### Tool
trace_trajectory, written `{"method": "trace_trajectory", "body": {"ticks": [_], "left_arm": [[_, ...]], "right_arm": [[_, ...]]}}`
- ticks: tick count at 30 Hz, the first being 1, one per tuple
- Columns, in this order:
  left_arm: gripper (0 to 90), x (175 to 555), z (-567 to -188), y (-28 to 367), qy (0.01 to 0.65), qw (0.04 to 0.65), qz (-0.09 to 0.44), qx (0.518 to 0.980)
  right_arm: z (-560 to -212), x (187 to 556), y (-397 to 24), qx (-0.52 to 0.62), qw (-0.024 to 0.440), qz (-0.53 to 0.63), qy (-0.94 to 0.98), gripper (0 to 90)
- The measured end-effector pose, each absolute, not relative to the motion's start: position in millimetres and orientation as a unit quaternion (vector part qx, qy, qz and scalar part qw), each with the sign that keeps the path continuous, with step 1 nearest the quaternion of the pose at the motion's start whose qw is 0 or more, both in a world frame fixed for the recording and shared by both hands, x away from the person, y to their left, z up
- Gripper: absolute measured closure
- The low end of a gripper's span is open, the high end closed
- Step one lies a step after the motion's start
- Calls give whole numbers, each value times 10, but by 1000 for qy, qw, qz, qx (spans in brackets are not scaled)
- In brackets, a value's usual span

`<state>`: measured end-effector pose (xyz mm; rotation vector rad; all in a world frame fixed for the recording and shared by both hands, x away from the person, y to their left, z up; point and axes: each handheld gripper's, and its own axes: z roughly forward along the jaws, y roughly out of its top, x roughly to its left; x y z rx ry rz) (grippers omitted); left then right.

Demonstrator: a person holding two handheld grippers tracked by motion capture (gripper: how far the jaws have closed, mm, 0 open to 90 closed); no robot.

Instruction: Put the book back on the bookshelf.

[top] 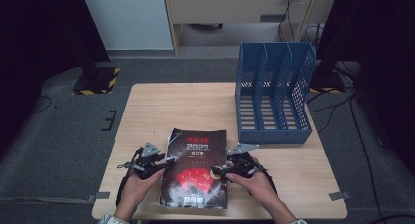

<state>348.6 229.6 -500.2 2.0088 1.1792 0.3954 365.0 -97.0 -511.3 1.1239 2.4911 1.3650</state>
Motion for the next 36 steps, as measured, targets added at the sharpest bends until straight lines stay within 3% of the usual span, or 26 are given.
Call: {"method": "trace_trajectory", "body": {"ticks": [5, 7, 13, 30, 36], "left_arm": [[503, 3482, -4994, 2289, 458, 373, 161, 791], [503, 3480, -5004, 2298, 459, 377, 160, 788], [503, 3481, -5005, 2298, 458, 377, 161, 789], [502, 3490, -5001, 2276, 453, 374, 162, 793], [499, 3496, -5001, 2267, 452, 374, 163, 793]], "right_arm": [[-4983, 3632, -958, 359, 39, 474, 803, 221], [-4918, 3636, -872, 349, 10, 484, 802, 223], [-4884, 3741, -701, 337, -13, 474, 814, 220], [-4899, 3906, -533, 329, -25, 463, 823, 284], [-4941, 3902, -503, 327, -31, 462, 824, 360]]}}
